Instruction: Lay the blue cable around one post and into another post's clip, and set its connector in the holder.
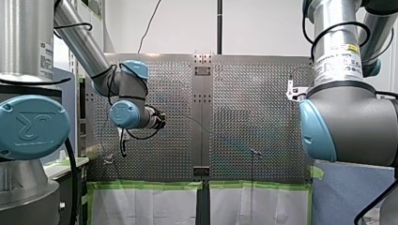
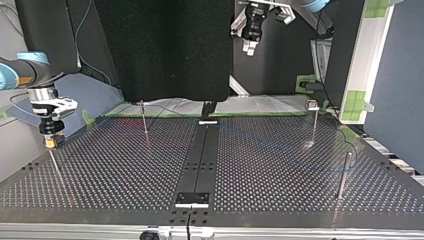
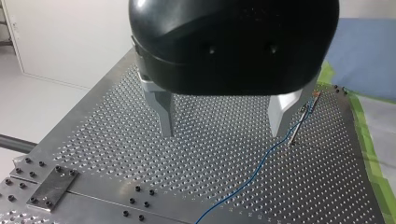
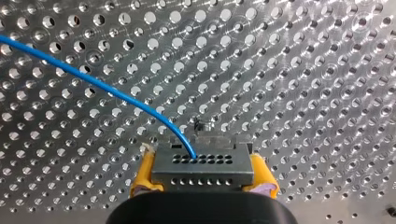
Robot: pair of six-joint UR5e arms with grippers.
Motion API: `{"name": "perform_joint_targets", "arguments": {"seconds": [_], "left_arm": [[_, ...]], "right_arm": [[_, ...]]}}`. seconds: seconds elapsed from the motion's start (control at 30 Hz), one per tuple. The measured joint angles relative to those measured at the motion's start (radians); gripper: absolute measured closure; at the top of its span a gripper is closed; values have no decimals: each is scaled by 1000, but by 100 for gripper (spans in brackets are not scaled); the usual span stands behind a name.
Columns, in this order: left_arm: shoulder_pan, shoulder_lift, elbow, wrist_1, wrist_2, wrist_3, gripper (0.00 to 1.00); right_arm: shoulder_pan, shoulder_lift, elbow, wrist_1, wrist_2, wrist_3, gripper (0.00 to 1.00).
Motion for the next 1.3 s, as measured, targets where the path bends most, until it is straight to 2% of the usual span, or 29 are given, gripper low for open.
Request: {"name": "perform_joint_targets", "arguments": {"seconds": [0.3,0.6,1.03,1.3], "left_arm": [[3,0,0,0,5,1,0],[5,-1,0,0,6,1,0],[8,-1,0,0,6,1,0],[8,-2,0,0,6,1,0]], "right_arm": [[-2,1,-8,-2,-30,-2,100],[-7,2,-14,1,-48,-2,100],[-8,2,-16,5,-48,-2,100],[-8,3,-16,6,-31,-2,100]]}}
